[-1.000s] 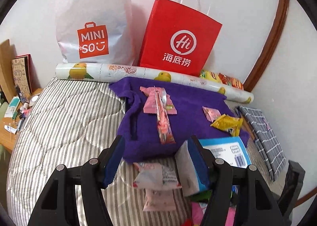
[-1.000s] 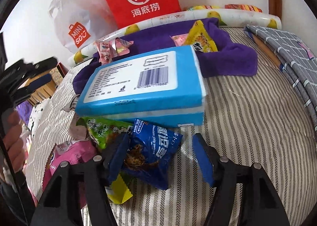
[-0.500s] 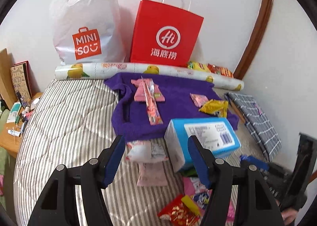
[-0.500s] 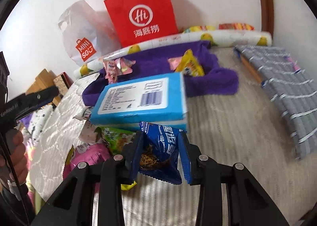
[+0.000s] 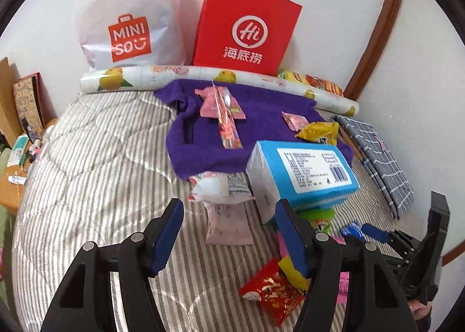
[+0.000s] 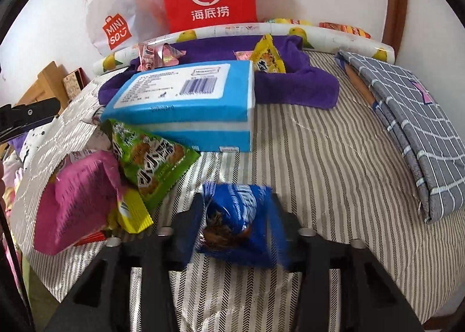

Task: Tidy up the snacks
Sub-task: 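Grasp the dark blue snack bag with the right gripper while the left gripper grasps a white packet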

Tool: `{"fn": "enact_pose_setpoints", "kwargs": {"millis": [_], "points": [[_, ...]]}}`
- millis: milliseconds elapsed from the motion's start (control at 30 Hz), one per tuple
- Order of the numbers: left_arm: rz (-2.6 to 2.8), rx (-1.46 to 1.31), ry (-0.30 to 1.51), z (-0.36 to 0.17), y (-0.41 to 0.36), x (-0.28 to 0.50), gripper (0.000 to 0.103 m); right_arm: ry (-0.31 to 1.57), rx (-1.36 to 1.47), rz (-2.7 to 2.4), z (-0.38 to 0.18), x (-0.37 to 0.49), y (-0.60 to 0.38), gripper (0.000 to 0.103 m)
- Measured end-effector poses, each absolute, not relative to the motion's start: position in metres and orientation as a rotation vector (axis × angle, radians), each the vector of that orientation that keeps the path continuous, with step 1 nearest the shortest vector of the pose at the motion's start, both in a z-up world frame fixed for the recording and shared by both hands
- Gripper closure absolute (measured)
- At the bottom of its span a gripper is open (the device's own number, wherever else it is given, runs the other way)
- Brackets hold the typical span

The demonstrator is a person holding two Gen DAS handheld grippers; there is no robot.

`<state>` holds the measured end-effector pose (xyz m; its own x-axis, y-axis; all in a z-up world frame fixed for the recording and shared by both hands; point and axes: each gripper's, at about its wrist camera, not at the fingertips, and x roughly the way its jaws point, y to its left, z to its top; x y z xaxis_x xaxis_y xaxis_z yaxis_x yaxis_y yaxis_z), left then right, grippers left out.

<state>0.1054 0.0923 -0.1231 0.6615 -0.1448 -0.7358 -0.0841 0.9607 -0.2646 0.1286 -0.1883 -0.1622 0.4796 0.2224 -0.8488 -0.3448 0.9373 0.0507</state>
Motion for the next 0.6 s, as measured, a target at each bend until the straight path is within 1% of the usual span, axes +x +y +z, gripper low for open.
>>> {"fn": "enact_pose_setpoints", "kwargs": {"millis": [33,100,167,200,233,267,367,500,600], "points": [[-0.04,-0.29,0.858,-0.125,0.092,0.105,0.04,1.011,-0.13,0.338,-0.164,0.128,-0.189,0.042],[-0.047,-0.292,0.867,-0.127,0.093,0.105,0.039,1.024,-0.126,0.325,-0.172,0.13,-0.19,0.041],[-0.057,-0.289,0.88,-0.131,0.092,0.104,0.039,0.997,-0.13,0.318,-0.173,0.128,-0.189,0.041],[-0.057,-0.285,0.884,-0.132,0.093,0.105,0.039,0.997,-0.139,0.31,-0.174,0.129,-0.188,0.043],[-0.056,-0.281,0.889,-0.133,0.093,0.105,0.04,0.987,-0.149,0.298,-0.173,0.129,-0.187,0.053],[-0.055,-0.281,0.895,-0.135,0.094,0.107,0.04,0.984,-0.156,0.291,-0.173,0.128,-0.188,0.058],[-0.068,-0.293,0.911,-0.138,0.097,0.114,0.039,0.985,-0.118,0.319,-0.169,0.131,-0.193,0.059],[-0.089,-0.282,0.929,-0.143,0.096,0.13,0.039,0.929,-0.068,0.313,-0.159,0.138,-0.205,0.059],[-0.089,-0.28,0.947,-0.147,0.096,0.147,0.037,0.931,-0.066,0.289,-0.162,0.147,-0.21,0.059]]}}
